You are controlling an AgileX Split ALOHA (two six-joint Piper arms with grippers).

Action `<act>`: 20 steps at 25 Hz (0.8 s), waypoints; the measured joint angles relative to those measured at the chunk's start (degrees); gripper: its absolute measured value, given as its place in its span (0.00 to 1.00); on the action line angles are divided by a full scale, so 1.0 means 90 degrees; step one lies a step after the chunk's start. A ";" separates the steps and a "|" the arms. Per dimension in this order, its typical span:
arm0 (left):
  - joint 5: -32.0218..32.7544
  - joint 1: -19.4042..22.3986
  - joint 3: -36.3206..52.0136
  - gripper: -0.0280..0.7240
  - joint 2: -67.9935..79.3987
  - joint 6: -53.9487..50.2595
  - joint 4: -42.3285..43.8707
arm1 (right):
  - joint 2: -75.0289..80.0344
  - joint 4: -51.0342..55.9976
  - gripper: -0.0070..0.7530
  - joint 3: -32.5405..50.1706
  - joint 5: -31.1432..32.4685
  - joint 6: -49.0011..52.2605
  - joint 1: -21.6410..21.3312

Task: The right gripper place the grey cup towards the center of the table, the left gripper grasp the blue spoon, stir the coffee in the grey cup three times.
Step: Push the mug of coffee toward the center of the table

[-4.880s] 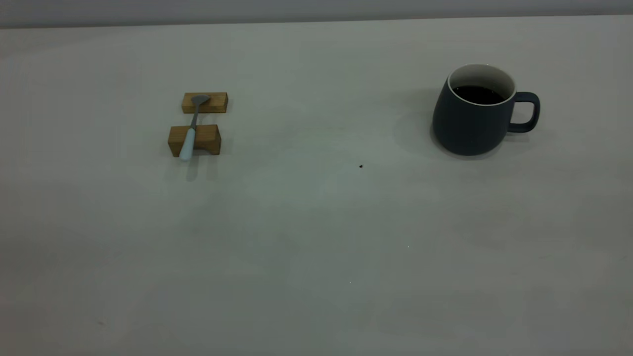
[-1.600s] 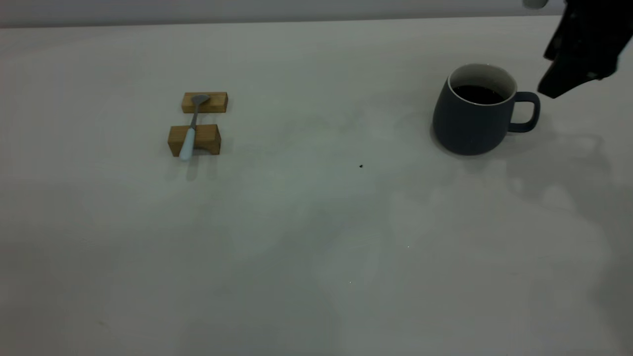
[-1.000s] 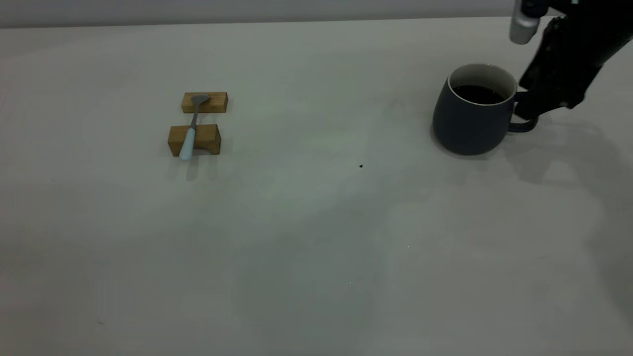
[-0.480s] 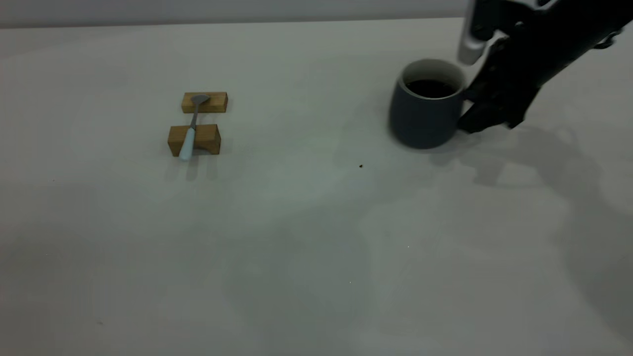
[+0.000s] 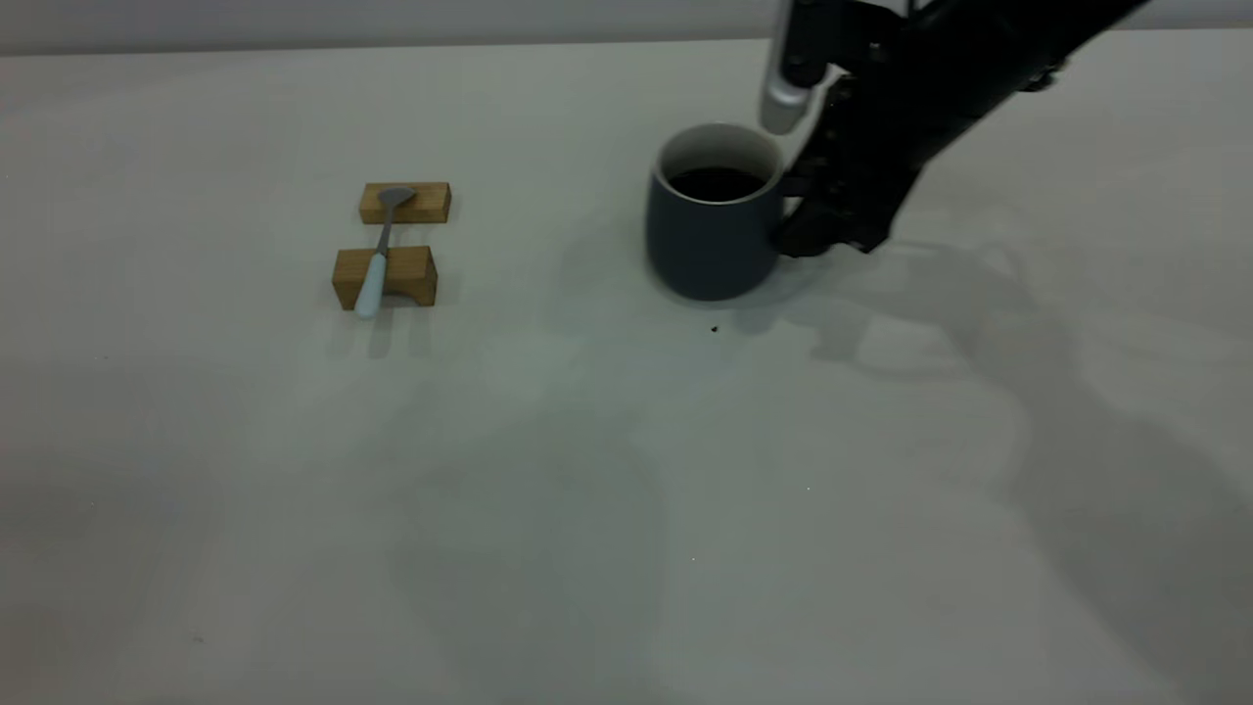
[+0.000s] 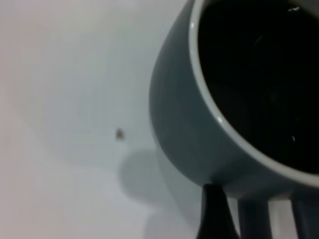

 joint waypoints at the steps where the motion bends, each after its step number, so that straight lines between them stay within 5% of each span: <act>1: 0.0000 0.0000 0.0000 0.57 0.0000 0.0000 0.0000 | 0.0043 0.0020 0.72 -0.0072 -0.0006 0.0000 0.0070; 12: 0.0007 0.0000 0.0000 0.57 0.0000 0.0000 0.0000 | 0.0178 0.0086 0.72 -0.0335 0.0160 0.0141 0.0329; 20: 0.0013 0.0000 0.0000 0.57 0.0000 0.0000 0.0000 | -0.0720 -0.0607 0.71 0.0082 0.0641 0.2072 -0.0116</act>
